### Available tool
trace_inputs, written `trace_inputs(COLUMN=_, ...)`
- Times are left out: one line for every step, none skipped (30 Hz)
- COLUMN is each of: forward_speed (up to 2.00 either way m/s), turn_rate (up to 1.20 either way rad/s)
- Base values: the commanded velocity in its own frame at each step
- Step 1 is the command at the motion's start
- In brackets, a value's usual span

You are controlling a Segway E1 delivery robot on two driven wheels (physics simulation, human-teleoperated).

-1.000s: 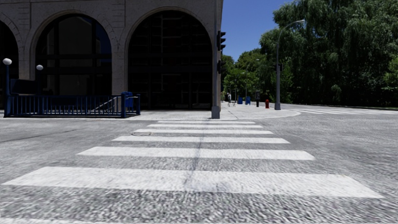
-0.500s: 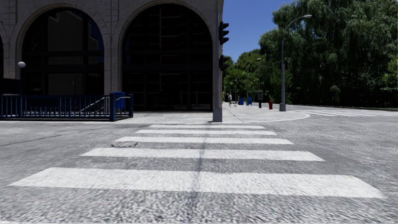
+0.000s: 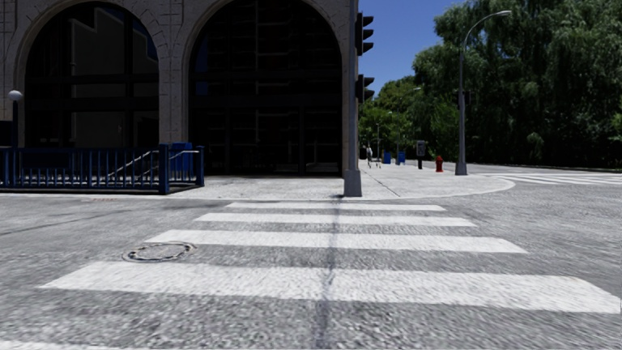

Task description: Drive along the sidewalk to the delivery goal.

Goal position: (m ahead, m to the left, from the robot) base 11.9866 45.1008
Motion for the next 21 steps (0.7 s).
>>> trace_inputs(forward_speed=2.0, turn_rate=0.3)
trace_inputs(forward_speed=2.0, turn_rate=0.3)
trace_inputs(forward_speed=2.0, turn_rate=0.3)
trace_inputs(forward_speed=2.0, turn_rate=0.3)
trace_inputs(forward_speed=2.0, turn_rate=0.3)
trace_inputs(forward_speed=2.0, turn_rate=0.3)
trace_inputs(forward_speed=2.0, turn_rate=0.3)
trace_inputs(forward_speed=2.0, turn_rate=0.3)
trace_inputs(forward_speed=2.0, turn_rate=0.3)
trace_inputs(forward_speed=2.0, turn_rate=0.3)
trace_inputs(forward_speed=2.0, turn_rate=0.29)
trace_inputs(forward_speed=2.0, turn_rate=0.28)
trace_inputs(forward_speed=2.0, turn_rate=0.28)
trace_inputs(forward_speed=2.0, turn_rate=0.25)
trace_inputs(forward_speed=2.0, turn_rate=0.14)
trace_inputs(forward_speed=2.0, turn_rate=0.14)
trace_inputs(forward_speed=2.0, turn_rate=0.0)
trace_inputs(forward_speed=2.0, turn_rate=0.0)
trace_inputs(forward_speed=2.0, turn_rate=0.0)
trace_inputs(forward_speed=2.0, turn_rate=0.0)
trace_inputs(forward_speed=2.0, turn_rate=0.0)
